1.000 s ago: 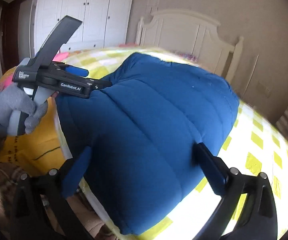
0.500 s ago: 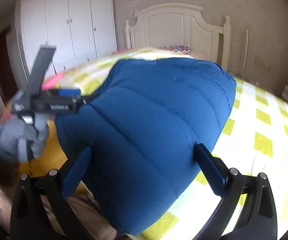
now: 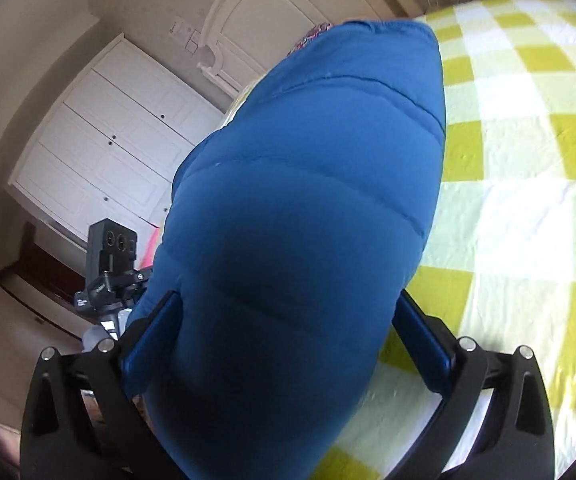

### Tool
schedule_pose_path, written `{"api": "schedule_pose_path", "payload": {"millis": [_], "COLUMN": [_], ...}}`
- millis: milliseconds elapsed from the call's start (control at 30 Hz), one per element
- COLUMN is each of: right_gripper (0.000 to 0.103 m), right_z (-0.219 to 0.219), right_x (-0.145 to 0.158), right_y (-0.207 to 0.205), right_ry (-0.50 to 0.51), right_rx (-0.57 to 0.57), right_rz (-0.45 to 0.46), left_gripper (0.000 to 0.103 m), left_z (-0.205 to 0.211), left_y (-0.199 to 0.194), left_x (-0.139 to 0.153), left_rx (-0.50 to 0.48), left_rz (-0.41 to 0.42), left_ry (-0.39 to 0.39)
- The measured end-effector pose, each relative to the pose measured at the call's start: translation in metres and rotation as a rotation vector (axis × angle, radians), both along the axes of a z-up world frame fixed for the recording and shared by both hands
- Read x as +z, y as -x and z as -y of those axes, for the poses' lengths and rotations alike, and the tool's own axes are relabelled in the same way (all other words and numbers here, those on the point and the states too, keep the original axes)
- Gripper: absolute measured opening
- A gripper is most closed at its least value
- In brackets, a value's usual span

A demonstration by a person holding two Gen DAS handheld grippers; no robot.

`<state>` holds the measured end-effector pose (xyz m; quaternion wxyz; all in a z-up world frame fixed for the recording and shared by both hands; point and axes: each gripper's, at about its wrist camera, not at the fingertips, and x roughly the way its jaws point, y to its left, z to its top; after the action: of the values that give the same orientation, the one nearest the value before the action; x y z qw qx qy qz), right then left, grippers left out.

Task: Fold large clothes
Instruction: 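Release the folded jacket and pull both tools back from it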

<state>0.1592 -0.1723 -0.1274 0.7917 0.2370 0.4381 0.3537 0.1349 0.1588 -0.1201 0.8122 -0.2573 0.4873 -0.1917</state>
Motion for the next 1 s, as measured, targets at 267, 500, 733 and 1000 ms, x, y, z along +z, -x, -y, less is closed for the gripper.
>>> {"api": "schedule_pose_path", "payload": {"millis": [267, 500, 733, 1000], "right_gripper": [0.066, 0.061, 0.096, 0.101], "right_z": [0.012, 0.072, 0.148, 0.151], "right_x": [0.019, 0.075, 0.033, 0.075], "right_y": [0.034, 0.004, -0.101, -0.035], "right_ry": [0.098, 0.250, 0.372, 0.328], "right_rx": [-0.084, -0.279, -0.436, -0.525], "right_rz": [0.256, 0.501, 0.188, 0.291], "left_gripper": [0.054, 0.050, 0.063, 0.090], "left_z": [0.046, 0.119, 0.194, 0.167], "left_y": [0.016, -0.058, -0.164, -0.102], "left_x": [0.038, 0.081, 0.042, 0.071], "left_rx": [-0.051, -0.083, -0.077, 0.028], "left_rz": [0.166, 0.316, 0.196, 0.269], "left_ry": [0.016, 0.027, -0.058, -0.171]}}
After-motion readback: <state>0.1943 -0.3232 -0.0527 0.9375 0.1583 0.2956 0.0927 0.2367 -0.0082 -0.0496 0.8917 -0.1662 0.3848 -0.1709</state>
